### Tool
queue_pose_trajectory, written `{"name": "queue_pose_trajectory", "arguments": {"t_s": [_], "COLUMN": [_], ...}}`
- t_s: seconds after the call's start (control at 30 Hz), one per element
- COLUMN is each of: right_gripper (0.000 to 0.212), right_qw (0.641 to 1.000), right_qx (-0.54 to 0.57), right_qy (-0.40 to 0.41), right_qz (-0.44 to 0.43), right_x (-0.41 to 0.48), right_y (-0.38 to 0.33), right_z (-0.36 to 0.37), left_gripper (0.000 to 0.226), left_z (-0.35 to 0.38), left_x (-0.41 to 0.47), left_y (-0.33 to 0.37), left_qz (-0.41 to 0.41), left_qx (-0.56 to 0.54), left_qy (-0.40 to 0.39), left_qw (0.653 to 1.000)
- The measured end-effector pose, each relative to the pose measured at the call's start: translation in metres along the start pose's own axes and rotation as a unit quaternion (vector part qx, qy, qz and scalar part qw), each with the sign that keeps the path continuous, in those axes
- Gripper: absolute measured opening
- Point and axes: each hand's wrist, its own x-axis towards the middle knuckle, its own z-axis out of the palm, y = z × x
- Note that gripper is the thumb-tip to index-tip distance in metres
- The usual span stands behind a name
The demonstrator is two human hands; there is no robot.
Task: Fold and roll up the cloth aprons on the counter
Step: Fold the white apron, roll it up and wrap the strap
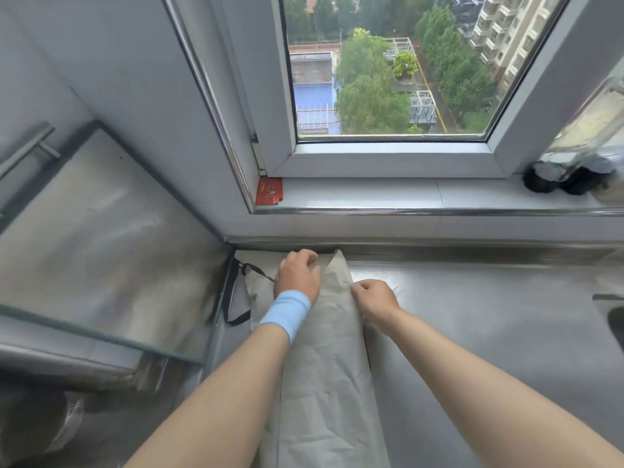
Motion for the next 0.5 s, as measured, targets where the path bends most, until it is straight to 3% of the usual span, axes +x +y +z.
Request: {"name": "queue_pose_trajectory", "arguments": {"t_s": [0.07, 0.13, 0.23, 0.3, 0.37, 0.43, 0.5], "right_gripper": [0.036, 0.052, 0.058, 0.061, 0.066, 0.069, 0.068], "right_qw": [0.993, 0.948, 0.88, 0.85, 0.803, 0.761, 0.756], "right_qx": [-0.105, -0.271, -0.37, -0.422, -0.504, -0.569, -0.591], "right_qy": [0.044, 0.102, 0.054, -0.039, -0.097, -0.094, -0.063], "right_qz": [-0.016, -0.134, -0.293, -0.312, -0.304, -0.297, -0.274], "right_x": [-0.01, -0.029, -0.058, -0.079, -0.091, -0.102, -0.11], "right_y": [0.005, 0.013, 0.036, 0.058, 0.08, 0.095, 0.095], "right_z": [0.003, 0.009, 0.031, 0.051, 0.065, 0.074, 0.072], "left_gripper": [0.021, 0.026, 0.051, 0.069, 0.075, 0.075, 0.074], "left_z": [0.0, 0.001, 0.005, 0.006, 0.005, -0.002, -0.004], "left_x": [-0.028, -0.06, -0.103, -0.131, -0.154, -0.179, -0.194], "left_y": [-0.016, -0.038, -0.076, -0.101, -0.12, -0.131, -0.134], "left_qz": [0.055, 0.092, 0.121, 0.108, 0.093, 0.089, 0.099], "left_qx": [0.068, 0.143, 0.226, 0.275, 0.3, 0.305, 0.316], "left_qy": [-0.02, -0.071, -0.162, -0.219, -0.226, -0.221, -0.205], "left_qw": [0.996, 0.983, 0.953, 0.93, 0.922, 0.922, 0.921]}}
